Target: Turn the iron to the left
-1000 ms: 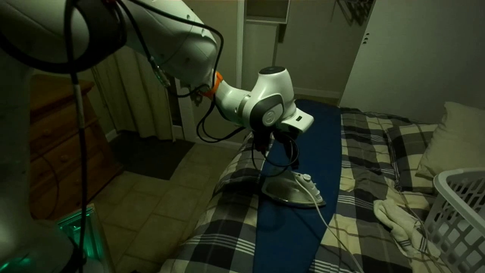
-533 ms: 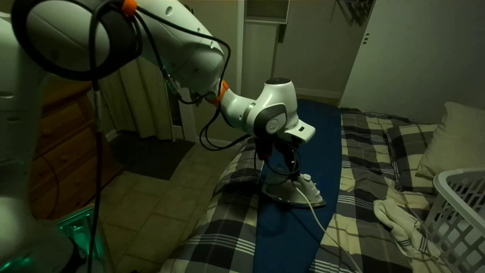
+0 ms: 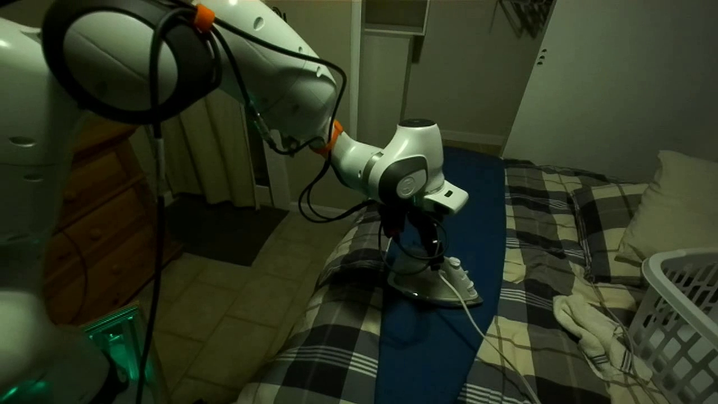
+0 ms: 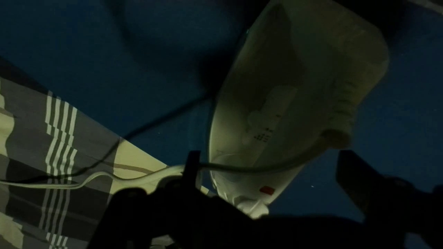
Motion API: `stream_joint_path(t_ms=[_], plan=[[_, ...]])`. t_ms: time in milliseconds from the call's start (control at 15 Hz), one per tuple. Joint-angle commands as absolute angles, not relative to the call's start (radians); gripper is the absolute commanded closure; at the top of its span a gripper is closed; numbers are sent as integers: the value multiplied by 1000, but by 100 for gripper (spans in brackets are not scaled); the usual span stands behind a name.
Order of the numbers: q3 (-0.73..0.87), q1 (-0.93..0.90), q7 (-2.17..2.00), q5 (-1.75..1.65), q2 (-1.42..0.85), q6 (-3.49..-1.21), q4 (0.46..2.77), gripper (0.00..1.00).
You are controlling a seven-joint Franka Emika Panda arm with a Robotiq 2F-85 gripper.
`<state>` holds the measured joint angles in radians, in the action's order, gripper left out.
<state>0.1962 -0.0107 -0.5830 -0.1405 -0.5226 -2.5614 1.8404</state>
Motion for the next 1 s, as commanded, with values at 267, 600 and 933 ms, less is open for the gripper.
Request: stream_joint_path(t_ms=[267, 600, 933], plan=[[202, -9, -523, -114, -566, -2599, 1785, 0], [191, 5, -466, -83, -602, -2745, 1759, 0], [221, -16, -439, -83, -639, -2747, 1749, 0]])
